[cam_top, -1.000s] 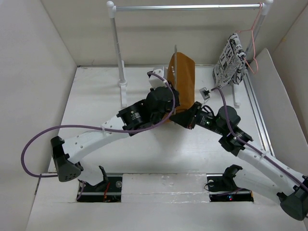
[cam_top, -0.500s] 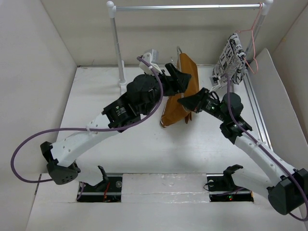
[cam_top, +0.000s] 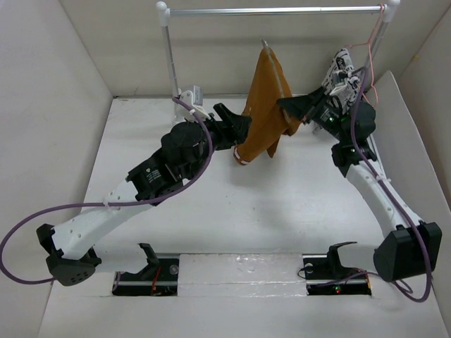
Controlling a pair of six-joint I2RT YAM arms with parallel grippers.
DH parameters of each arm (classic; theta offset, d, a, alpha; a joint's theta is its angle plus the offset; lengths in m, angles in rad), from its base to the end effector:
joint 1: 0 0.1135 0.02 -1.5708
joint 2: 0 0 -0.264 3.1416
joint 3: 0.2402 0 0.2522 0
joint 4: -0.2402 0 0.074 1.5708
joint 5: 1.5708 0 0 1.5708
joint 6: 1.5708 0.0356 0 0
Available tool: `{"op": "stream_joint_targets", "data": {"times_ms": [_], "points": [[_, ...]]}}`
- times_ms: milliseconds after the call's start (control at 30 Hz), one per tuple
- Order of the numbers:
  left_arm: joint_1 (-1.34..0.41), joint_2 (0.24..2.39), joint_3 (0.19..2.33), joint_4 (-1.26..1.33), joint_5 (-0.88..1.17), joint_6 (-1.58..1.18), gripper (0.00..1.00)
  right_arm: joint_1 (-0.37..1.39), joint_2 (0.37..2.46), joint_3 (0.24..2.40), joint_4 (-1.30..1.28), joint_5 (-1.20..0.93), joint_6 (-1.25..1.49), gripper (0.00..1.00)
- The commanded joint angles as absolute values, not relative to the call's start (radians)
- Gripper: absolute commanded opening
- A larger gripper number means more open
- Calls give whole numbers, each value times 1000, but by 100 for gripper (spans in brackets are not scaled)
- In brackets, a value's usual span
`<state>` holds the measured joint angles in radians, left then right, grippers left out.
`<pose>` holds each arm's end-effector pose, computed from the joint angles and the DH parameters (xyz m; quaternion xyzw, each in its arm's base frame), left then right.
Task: Place the trousers on the hanger
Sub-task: Place the hanger at the clothesline.
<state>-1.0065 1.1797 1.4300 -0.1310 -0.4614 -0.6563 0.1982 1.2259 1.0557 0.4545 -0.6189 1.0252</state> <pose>0.1455 -0.2002 0.4890 -0.0559 0.6660 -0.4358 0.6028 0.2716 0.0756 0.4085 0.0064 0.6211 0.5872 0.5191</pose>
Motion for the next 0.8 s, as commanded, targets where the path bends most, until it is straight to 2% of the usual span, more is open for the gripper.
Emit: {"op": "stream_joint_targets", "data": {"times_ms": [0, 300, 767], "points": [[-1002, 1163, 1384, -166, -471, -670, 61, 147, 1242, 1254, 824, -615, 1009, 0], [-1002, 1134, 1267, -187, -439, -690, 61, 60, 1436, 1419, 936, -523, 1109, 0], [-1002, 1126, 1163, -167, -371, -703, 60, -133, 1428, 1396, 969, -434, 1167, 0]]}}
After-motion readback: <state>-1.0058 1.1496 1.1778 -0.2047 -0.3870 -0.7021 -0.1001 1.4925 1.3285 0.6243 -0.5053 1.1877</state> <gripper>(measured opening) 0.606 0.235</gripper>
